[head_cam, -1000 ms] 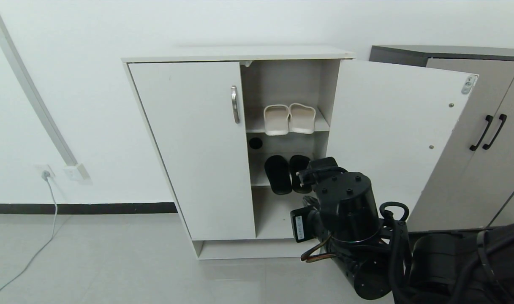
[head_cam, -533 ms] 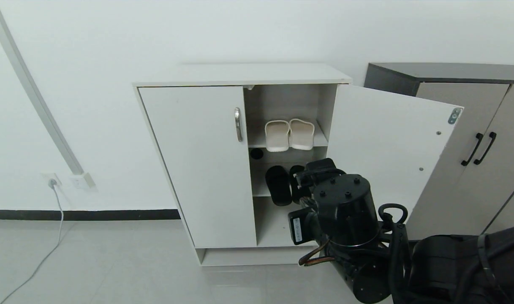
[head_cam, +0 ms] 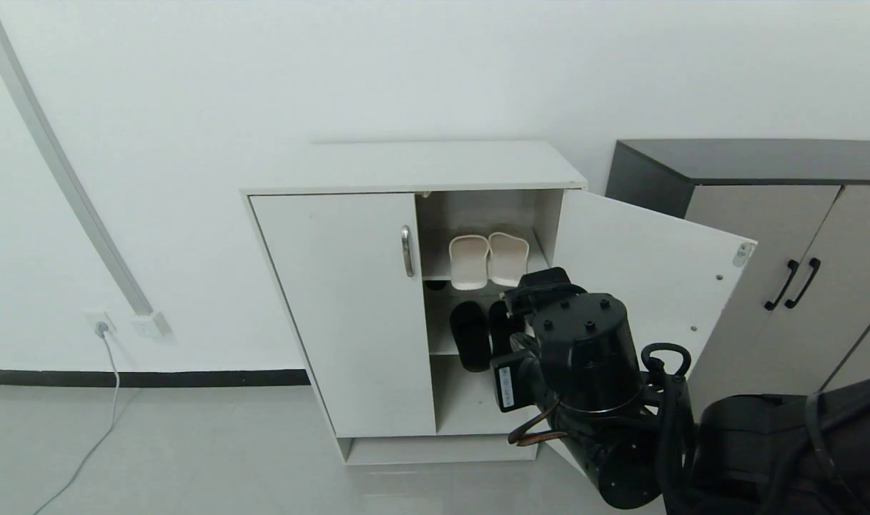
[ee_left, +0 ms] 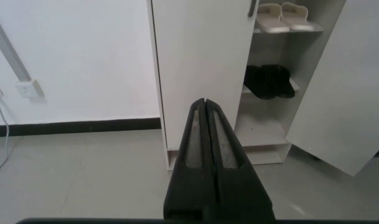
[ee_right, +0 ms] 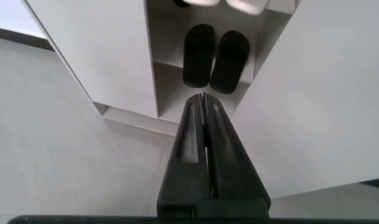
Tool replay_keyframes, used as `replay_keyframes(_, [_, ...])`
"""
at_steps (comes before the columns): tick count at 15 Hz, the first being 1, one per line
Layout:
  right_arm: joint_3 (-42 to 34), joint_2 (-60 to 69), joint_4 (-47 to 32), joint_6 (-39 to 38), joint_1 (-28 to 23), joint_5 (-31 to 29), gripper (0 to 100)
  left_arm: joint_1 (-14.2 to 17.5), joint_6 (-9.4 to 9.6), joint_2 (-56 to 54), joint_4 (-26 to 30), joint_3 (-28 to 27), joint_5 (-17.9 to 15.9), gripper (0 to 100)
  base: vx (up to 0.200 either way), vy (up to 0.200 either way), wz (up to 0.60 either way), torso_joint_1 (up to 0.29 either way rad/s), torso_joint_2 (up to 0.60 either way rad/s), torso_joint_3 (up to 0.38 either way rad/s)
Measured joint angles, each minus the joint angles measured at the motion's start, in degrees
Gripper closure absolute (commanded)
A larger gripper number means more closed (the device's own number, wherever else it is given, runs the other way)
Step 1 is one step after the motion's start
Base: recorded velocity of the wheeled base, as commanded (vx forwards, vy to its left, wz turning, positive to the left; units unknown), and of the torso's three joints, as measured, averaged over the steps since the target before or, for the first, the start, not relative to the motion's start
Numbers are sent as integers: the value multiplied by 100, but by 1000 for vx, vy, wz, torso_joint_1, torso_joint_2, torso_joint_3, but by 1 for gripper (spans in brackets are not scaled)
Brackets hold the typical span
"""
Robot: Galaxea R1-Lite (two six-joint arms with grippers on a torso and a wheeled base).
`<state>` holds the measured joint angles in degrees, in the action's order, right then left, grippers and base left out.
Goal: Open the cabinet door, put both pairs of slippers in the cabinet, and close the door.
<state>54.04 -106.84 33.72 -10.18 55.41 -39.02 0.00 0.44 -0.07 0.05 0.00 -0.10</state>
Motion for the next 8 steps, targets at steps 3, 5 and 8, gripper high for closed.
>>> replay_keyframes(3, [0,0,0,26,2,29,100,0,0,0,0,0,2,100,0,0,0,186,-496,-318])
replay_keyframes(5, [10,-2,0,33,-4,101,100,0,0,0,2,0,0,100,0,0,0,190,-508,-320])
replay_keyframes(8, [17,-29,7,35,-4,98,100,0,7,0,2,0,-6,100,0,0,0,206,-515,-308])
